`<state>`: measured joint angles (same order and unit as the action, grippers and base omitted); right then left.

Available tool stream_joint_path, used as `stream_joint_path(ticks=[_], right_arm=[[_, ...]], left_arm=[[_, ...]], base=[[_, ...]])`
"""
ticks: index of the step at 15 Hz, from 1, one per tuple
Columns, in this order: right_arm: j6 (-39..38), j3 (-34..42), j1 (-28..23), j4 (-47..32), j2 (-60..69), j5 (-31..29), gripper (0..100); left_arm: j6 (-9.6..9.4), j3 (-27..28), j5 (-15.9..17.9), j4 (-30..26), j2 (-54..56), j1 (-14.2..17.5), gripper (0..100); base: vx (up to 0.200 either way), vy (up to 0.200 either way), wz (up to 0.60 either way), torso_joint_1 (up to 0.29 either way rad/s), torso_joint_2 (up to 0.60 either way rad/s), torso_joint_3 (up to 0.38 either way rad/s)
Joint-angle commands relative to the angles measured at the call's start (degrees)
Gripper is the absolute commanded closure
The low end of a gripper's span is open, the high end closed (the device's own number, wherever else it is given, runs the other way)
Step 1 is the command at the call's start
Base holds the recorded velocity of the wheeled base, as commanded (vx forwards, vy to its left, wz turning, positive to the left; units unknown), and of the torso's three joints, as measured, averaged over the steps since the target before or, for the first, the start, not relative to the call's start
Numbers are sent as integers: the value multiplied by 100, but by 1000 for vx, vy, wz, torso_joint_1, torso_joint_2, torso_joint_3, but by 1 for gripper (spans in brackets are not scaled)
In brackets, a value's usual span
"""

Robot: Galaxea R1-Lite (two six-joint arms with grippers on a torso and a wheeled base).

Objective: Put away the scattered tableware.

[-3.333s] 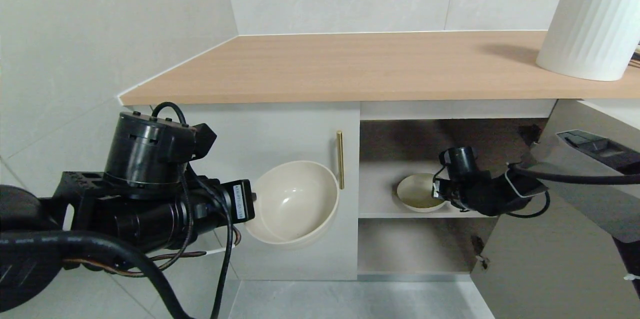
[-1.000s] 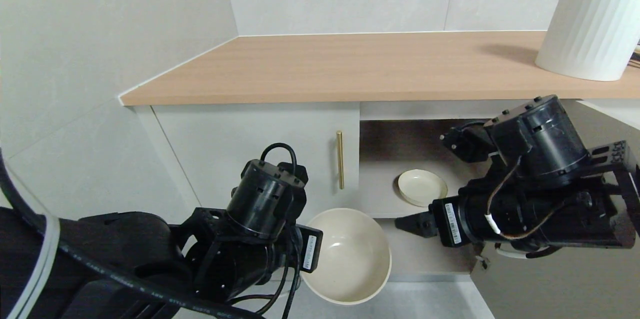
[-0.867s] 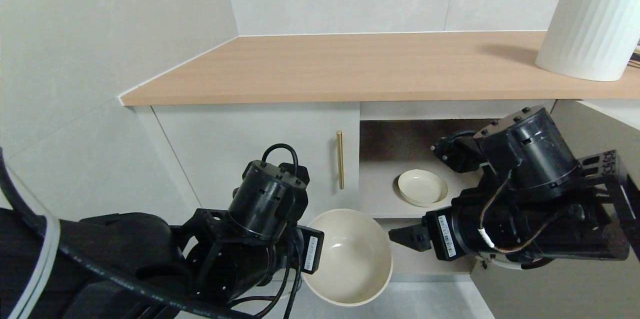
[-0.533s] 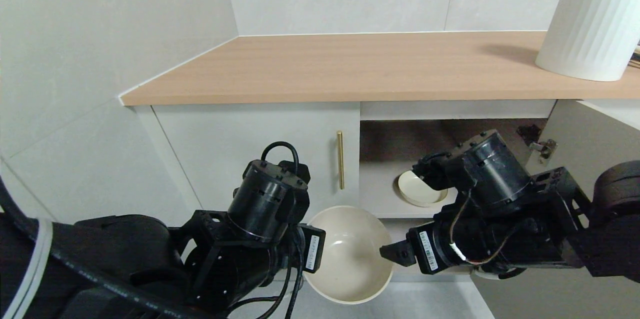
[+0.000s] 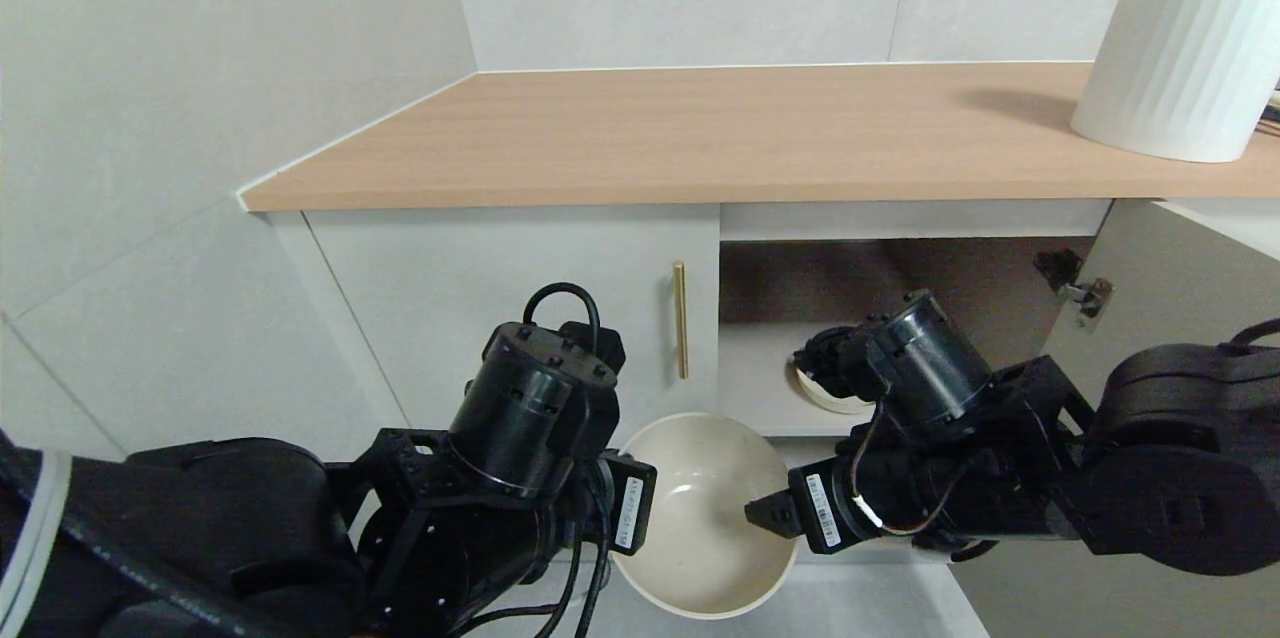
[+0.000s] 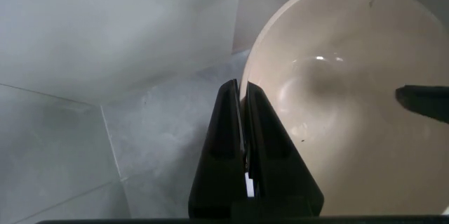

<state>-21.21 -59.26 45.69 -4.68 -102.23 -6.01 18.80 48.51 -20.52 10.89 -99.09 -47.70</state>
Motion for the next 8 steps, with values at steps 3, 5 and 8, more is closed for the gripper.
stream_joint_path(ticks=[3, 5, 8], right_arm=[[3, 2, 1, 2, -60, 3, 100], [3, 2, 1, -6, -60, 3, 100], [3, 11, 1, 2, -69, 3, 100]], left_arm=[[1, 1, -5, 1, 3, -2, 100], [-8, 1, -5, 1, 3, -2, 100], [1, 1, -5, 1, -6, -2, 100]], base=[[0, 0, 0, 0, 0, 0], [0, 0, 0, 0, 0, 0], [0, 0, 0, 0, 0, 0]])
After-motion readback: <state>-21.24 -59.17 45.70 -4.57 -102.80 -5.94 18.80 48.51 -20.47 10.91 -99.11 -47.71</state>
